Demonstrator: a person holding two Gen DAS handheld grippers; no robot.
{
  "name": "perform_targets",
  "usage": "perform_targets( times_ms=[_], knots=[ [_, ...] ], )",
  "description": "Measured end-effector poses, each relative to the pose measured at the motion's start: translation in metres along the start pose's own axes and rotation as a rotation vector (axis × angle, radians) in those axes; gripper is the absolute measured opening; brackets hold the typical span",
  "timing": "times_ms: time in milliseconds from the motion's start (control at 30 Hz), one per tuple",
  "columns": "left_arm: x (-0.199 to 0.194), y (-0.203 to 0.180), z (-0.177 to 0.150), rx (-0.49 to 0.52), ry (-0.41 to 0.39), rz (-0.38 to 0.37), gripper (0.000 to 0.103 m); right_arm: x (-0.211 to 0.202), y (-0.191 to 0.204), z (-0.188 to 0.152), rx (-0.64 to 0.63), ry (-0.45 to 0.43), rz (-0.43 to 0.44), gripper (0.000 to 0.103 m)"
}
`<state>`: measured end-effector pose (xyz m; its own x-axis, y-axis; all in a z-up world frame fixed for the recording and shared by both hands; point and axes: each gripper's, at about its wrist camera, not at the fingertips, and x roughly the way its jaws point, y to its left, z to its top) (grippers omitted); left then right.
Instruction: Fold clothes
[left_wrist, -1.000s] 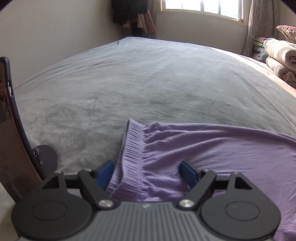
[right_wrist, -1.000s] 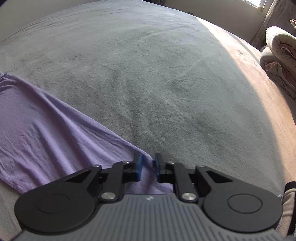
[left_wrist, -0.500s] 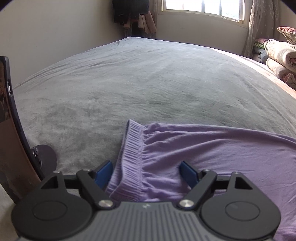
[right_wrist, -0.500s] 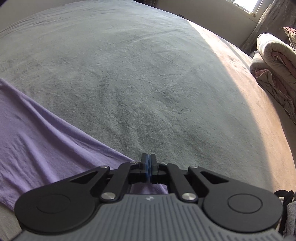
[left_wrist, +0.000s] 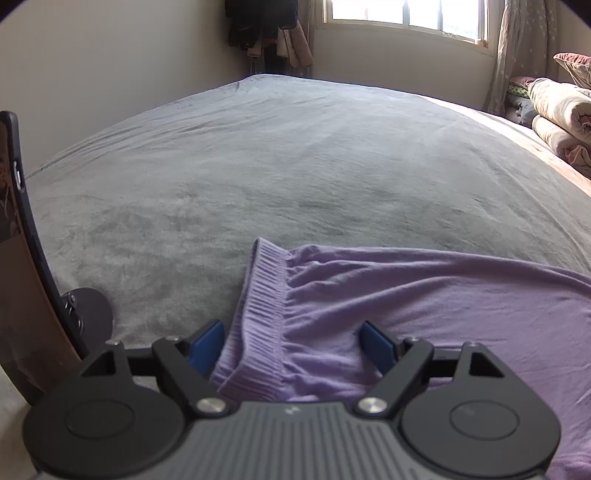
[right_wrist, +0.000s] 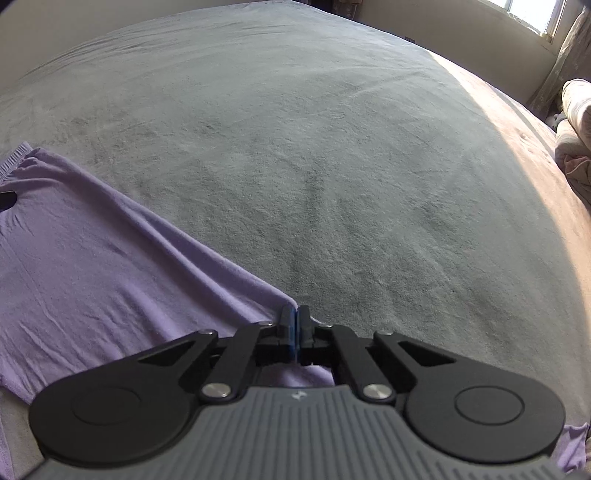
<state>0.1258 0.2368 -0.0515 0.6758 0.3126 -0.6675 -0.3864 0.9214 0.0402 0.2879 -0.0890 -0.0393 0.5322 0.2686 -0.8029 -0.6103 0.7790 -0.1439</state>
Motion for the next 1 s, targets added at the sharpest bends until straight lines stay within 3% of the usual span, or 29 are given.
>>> perform_targets(
  times_ms=[200, 233, 367, 400, 433, 1000],
  knots=[
    [-0.001, 0.001, 0.001, -0.004, 0.000, 0.000, 0.083, -0.019, -0.005, -0.011, 0.076, -0.031, -0.042, 0.002],
    [-0.001, 0.000, 0.001, -0.005, 0.001, 0.002, 0.083, -0.022, -0.006, -0.012, 0.089, -0.036, -0.049, 0.010],
    [-0.007, -0.004, 0.004, -0.005, 0.005, -0.016, 0.083, -0.034, -0.009, -0.019, 0.140, -0.057, -0.076, 0.025],
    [-0.010, -0.006, 0.005, -0.005, 0.002, -0.020, 0.083, -0.037, -0.010, -0.021, 0.152, -0.062, -0.083, 0.039],
    [-0.013, -0.008, 0.005, -0.001, -0.006, -0.022, 0.083, -0.043, -0.010, -0.027, 0.160, -0.071, -0.088, 0.043],
    [-0.077, -0.050, -0.003, 0.059, -0.084, -0.235, 0.083, -0.189, 0.010, -0.182, 0.449, -0.047, -0.185, 0.047]
  ],
)
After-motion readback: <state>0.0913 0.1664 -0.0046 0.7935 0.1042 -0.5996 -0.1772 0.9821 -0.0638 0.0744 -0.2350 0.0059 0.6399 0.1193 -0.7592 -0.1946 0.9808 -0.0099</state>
